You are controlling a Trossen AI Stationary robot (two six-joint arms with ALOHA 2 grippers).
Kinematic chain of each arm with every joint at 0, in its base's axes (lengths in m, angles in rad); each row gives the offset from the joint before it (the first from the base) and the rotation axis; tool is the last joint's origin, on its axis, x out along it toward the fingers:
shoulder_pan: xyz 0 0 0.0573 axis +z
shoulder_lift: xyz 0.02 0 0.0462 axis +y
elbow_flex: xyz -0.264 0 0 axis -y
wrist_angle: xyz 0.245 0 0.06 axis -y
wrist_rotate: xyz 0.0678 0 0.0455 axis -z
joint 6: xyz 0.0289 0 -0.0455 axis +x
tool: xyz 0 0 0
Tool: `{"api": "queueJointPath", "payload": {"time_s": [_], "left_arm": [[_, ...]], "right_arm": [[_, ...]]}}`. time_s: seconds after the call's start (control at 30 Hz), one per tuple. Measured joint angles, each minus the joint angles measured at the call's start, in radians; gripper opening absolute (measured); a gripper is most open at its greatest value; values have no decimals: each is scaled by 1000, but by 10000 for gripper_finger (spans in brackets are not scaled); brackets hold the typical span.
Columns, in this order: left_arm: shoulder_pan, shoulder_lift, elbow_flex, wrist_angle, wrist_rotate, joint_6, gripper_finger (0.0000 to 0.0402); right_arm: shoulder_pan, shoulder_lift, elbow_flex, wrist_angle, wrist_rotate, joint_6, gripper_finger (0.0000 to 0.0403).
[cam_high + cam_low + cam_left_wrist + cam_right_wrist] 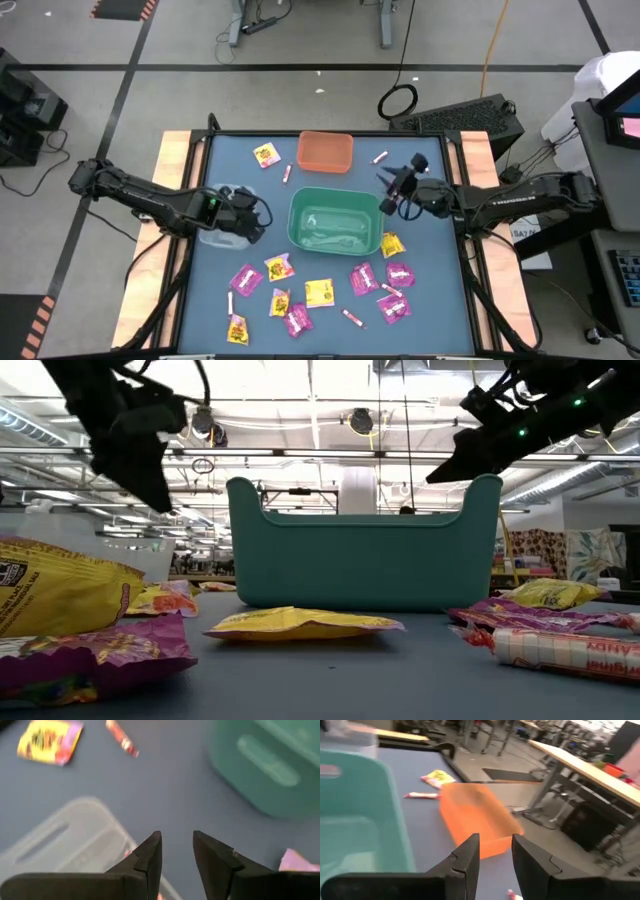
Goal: Sort candy
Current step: Put the orange candy into the transparent bin
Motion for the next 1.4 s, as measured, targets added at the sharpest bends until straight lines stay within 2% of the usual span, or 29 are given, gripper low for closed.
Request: {"api": "queueJointPath", "payload": {"time_s": [0.13,0.27,0.47,0.7,0.8,0.97,1.27,1.4], "left_arm": [[-4,1,-18,113,-83,134,118],[-4,5,-34,206,-189,248,118],[-3,10,-34,308,-281,349,118],[22,10,-34,350,-289,469,118],[51,10,-34,371,-295,506,118],[85,24,-34,366,-297,446,118],[89,147,-34,361,-298,432,118],[89,170,-34,377,-305,480,118]], "right_arm": [[-107,-18,0,3,-2,27,105],[-262,-20,0,35,-26,25,105],[-554,16,0,77,-359,6,105],[-793,176,89,85,-689,-30,106],[-844,277,146,84,-787,-51,112],[-881,444,235,47,-850,-122,130],[-889,643,448,-301,-881,-380,186],[-904,670,506,-414,-975,-421,196]]}}
